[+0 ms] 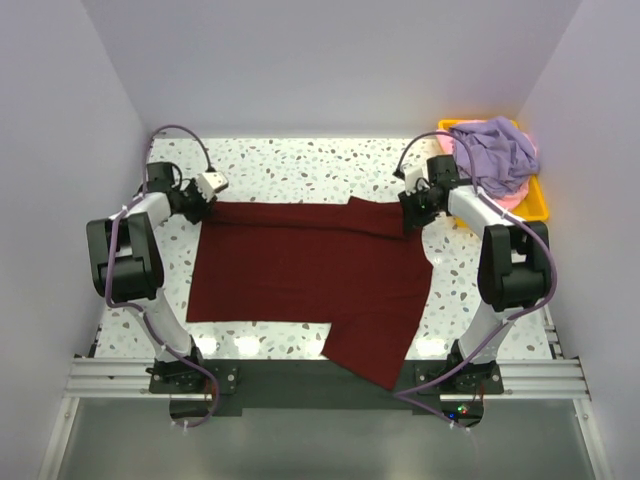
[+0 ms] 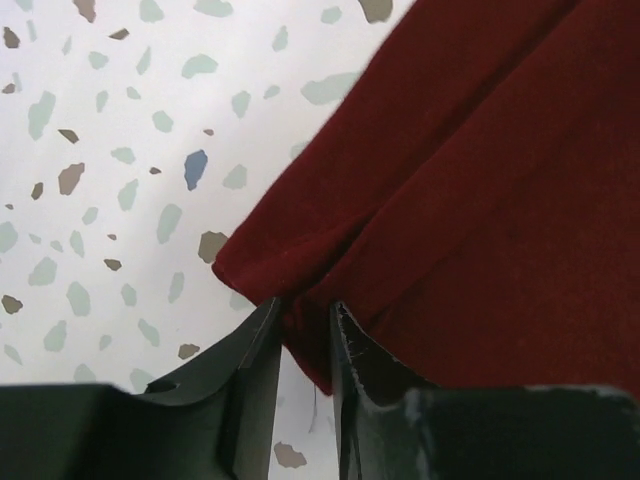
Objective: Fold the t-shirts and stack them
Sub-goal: Fold the tshirt
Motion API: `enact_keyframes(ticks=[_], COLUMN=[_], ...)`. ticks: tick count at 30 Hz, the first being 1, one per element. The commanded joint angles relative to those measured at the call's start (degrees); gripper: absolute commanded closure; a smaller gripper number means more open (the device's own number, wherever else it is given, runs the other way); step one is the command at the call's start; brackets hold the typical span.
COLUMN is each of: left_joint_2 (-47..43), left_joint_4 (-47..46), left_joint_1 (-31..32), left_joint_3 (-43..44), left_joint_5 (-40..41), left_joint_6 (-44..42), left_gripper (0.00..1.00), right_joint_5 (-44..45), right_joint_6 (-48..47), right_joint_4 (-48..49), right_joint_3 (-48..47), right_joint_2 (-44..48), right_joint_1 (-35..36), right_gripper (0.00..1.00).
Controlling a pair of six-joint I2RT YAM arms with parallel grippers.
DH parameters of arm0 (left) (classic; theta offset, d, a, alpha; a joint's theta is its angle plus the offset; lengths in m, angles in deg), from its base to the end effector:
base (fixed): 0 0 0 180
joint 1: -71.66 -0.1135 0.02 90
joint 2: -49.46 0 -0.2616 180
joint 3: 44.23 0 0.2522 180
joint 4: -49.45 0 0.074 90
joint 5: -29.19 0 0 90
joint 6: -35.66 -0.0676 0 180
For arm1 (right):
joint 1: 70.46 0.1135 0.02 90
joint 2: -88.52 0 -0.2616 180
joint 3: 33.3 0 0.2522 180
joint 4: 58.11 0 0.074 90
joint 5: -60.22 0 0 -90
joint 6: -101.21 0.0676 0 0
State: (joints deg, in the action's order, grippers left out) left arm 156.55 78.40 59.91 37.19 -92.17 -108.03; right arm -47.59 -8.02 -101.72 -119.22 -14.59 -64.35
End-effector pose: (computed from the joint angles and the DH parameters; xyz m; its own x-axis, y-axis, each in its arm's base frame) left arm 0.3992 0.0471 0.1469 -0.3751 0.6248 -0.6848 0.7150 0.6652 0.2153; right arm 0.3834 0.0618 0.1730 -0.7373 -0.3943 -0.5486 -0.5216 0.8482 0.0914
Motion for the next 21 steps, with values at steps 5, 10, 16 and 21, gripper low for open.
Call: enact_keyframes(ticks=[5,10,16,21], left_joint_2=[-4.3,-2.8,2.3,3.2], left_joint_4=[13.8,13.7,14.4,13.6], left_joint_1=[-3.7,-3.6,-2.2,-1.4], left_joint_3=[6.1,9.4,14.9,15.3], left_joint_5=[-7.0,-9.3,-8.4,-7.1], left_joint_6=[-8.2,-2.1,2.4,3.5], left_gripper=[0.58,0.51,0.48,0.47], right_joint_5=[-2.1,-2.8,-3.5,-1.1], right_joint_6=[-7.2,-4.5,2.7,4.8], right_joint_4=[-10.0,-12.0,-16.0,-16.5], right_joint_3=[-7.0,-12.9,-22.7,-27.5], right_joint_2=[1.9,-0.9,-10.8,-15.9], right_joint_1=[-0.2,-0.9,-1.7,-1.7], right_gripper=[0.52,0.47,0.47,0.51])
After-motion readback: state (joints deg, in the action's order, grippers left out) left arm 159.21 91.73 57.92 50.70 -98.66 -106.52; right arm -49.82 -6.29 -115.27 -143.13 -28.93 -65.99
